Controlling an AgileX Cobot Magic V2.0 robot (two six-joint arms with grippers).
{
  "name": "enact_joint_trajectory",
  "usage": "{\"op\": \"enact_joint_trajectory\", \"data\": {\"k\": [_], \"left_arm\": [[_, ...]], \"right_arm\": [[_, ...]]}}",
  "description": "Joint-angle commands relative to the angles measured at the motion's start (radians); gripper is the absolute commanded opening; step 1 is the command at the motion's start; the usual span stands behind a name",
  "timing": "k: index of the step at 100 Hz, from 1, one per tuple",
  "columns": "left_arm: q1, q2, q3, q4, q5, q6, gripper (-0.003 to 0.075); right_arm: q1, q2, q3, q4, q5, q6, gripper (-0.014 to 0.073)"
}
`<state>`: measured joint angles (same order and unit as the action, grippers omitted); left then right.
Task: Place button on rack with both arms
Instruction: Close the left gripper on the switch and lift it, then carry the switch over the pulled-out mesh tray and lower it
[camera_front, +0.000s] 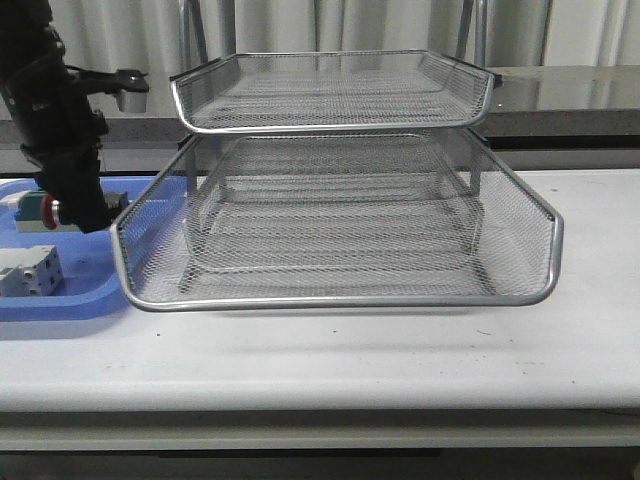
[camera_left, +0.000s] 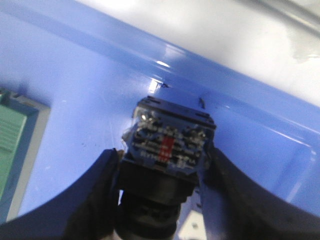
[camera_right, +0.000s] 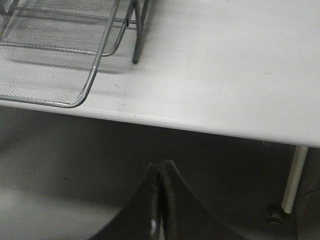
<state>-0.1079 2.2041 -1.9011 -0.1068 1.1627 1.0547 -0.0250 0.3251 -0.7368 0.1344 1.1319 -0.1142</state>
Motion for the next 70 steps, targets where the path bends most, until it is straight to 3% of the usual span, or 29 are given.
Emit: {"op": "enact_joint_trajectory", "data": {"k": [1,15,50,70], "left_arm": [[0.001,-0.094,-0.049,-0.012,0.055,-0.014,0.0011],[0.001,-0.139,-0.051,-0.012,0.116,-0.014,0.0010],[0.001,-0.269,-0.045,-0.010,0.116,-0.158,0.0011],[-0.001,-0.376,0.038,-0.014,0.116,-0.170,0.0011]], "right_arm": [[-0.005,0.008,-0.030,0.000,-0.054,-0.002,-0.0070],[-0.005,0.008,-0.030,0.000,-0.054,-0.002,-0.0070],[-0.005,0.008,-0.030,0.000,-0.054,-0.002,-0.0070],[-0.005,0.008,-0.030,0.000,-0.054,-0.002,-0.0070]]}}
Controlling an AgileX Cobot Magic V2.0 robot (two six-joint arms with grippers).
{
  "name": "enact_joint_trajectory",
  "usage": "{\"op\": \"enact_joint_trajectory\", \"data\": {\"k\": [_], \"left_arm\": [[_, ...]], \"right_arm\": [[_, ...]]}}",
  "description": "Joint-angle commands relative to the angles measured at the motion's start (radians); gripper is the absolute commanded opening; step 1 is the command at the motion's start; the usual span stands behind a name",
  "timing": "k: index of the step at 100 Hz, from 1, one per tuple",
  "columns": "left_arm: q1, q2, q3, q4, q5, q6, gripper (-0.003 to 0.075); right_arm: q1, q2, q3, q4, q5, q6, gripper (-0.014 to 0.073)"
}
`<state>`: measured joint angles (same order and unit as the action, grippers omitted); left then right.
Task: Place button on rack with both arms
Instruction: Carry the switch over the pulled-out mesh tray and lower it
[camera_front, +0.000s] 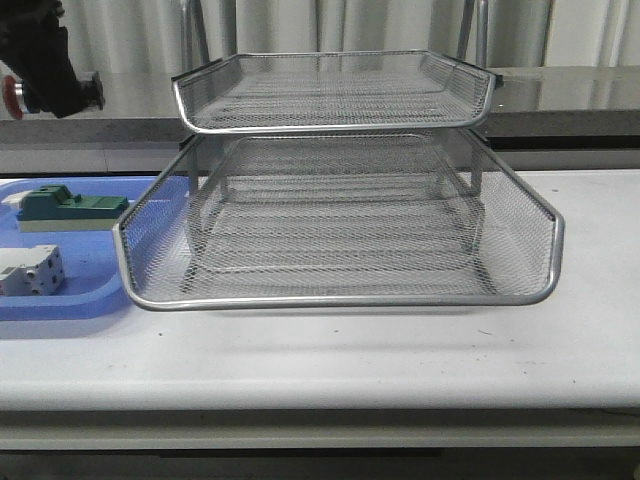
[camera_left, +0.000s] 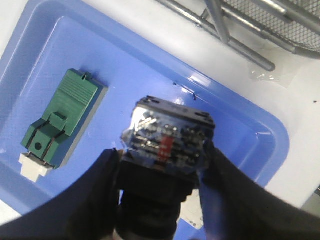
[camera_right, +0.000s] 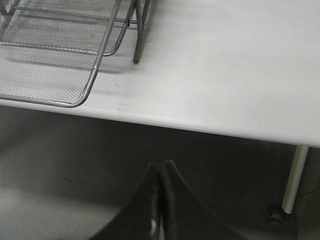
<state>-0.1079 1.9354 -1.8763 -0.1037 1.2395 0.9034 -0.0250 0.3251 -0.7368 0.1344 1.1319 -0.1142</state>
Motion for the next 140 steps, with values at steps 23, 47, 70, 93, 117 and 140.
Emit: {"op": "enact_joint_trajectory", "data": {"k": [23,47,70,93,117,140], "left_arm": [[-0.011,-0.260,0.175,-0.089,0.039,-0.019,0.0010],[-0.139,-0.352,0.279,-0.104,0.039,-0.021,0.0010],[-0.330,-0.331,0.289,-0.108,0.035,-0.021,0.0010],[-0.466,-0.253,0.289,-0.108,-0.064,-0.021,0.0010],[-0.532,-0.164,0.287,-0.108,-0.264,-0.021,0.0010],[-0.541,-0.108,0.287,-0.110,-0.353,-0.021,0.0015]], "right_arm": [[-0.005,0.008,-0.030,0.000,-0.054,-0.002,-0.0070],[-0.005,0.008,-0.030,0.000,-0.054,-0.002,-0.0070],[-0.005,0.008,-0.030,0.000,-0.054,-0.002,-0.0070],[-0.005,0.008,-0.030,0.000,-0.054,-0.002,-0.0070],[-0.005,0.008,-0.030,0.000,-0.054,-0.002,-0.0070],[-0.005,0.008,-0.030,0.000,-0.053,-0.002,-0.0070]]}}
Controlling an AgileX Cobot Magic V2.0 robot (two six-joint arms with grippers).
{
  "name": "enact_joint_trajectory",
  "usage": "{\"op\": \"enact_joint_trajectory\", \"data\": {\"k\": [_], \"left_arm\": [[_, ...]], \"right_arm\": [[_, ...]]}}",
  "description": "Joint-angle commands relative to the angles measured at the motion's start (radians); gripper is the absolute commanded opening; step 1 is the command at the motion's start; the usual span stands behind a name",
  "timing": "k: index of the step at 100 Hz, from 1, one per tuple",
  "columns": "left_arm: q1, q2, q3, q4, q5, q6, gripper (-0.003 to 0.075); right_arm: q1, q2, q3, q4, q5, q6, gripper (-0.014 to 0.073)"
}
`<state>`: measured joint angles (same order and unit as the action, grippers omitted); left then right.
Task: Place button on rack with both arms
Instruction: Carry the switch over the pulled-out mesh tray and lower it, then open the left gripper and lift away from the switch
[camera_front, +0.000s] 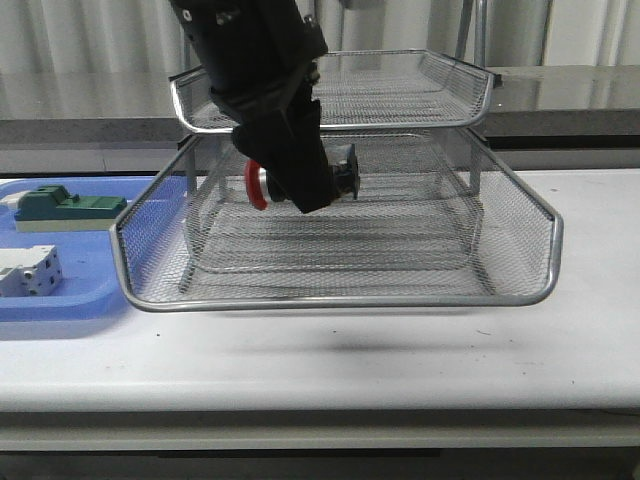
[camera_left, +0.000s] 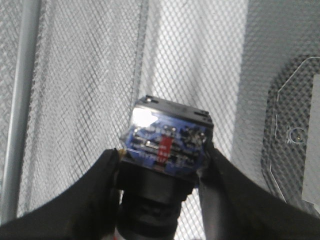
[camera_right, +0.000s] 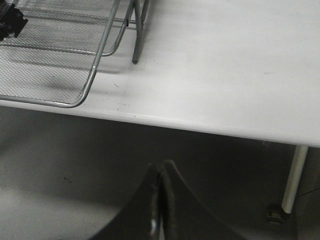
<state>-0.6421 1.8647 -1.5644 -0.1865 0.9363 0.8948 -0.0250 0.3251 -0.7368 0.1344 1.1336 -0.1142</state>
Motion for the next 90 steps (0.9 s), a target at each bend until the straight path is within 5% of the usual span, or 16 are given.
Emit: {"op": "enact_joint_trajectory", "data": {"k": [1,11,35,90], "left_arm": [[-0.007,-0.038,-0.025,-0.027,-0.050,-0.013,0.0017],[-0.007,-0.031,-0.025,-0.027,-0.050,-0.013,0.0085],[-0.007,-0.031,-0.025,-0.027,-0.050,-0.013,0.0412],[-0.007,-0.071,-0.025,-0.046,-0.003,-0.013,0.0424]], "right_arm": [[-0.005,0.008,-0.030,0.000,-0.054,-0.002,-0.0070],[-0.005,0.008,-0.030,0.000,-0.053,-0.002,-0.0070],[-0.005,0.008,-0.030,0.000,-0.053,-0.002,-0.0070],[-0.005,0.008,-0.030,0.000,-0.053,-0.002,-0.0070]]}}
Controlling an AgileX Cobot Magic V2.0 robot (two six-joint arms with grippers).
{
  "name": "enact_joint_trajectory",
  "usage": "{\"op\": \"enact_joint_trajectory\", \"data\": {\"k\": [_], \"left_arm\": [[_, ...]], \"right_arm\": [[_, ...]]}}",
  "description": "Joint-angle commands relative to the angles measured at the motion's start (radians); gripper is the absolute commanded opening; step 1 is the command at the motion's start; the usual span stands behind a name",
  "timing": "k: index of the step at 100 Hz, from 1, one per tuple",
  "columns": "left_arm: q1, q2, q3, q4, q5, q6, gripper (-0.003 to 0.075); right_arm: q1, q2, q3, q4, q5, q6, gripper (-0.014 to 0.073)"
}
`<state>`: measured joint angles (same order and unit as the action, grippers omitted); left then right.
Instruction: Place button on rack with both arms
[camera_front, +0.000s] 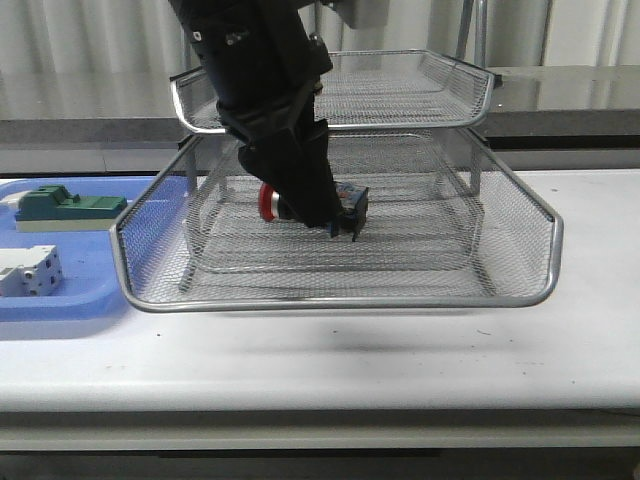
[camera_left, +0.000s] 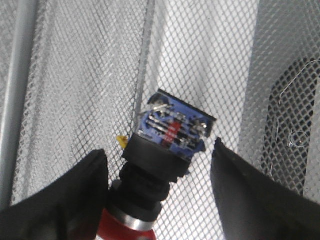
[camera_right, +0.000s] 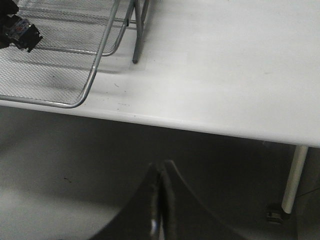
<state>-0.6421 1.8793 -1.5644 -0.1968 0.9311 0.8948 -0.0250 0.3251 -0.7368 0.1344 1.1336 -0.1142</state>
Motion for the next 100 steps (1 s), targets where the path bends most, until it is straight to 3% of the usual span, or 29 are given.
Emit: {"op": "enact_joint_trajectory", "data": {"k": [1,45,80,100], "left_arm": [[-0.007,-0.090,-0.025,-0.037,0.004,-0.013,0.0424],[0.040,-0.298,-0.025,-0.031,0.062,-0.131,0.0424],[0.288,-0.456,0.046,-0.038,0.085,-0.215,0.0422],[0.431,-0.624,0.218,-0.038,-0.039,-0.264,0.0421]], "right_arm": [[-0.005,0.008,-0.030,0.000,-0.053,-0.002,-0.0070],[-0.005,0.008,-0.030,0.000,-0.052,-0.002,-0.0070],[-0.005,0.008,-0.030,0.000,-0.052,-0.002,-0.0070],[-0.005,0.008,-0.030,0.000,-0.052,-0.002,-0.0070]]}}
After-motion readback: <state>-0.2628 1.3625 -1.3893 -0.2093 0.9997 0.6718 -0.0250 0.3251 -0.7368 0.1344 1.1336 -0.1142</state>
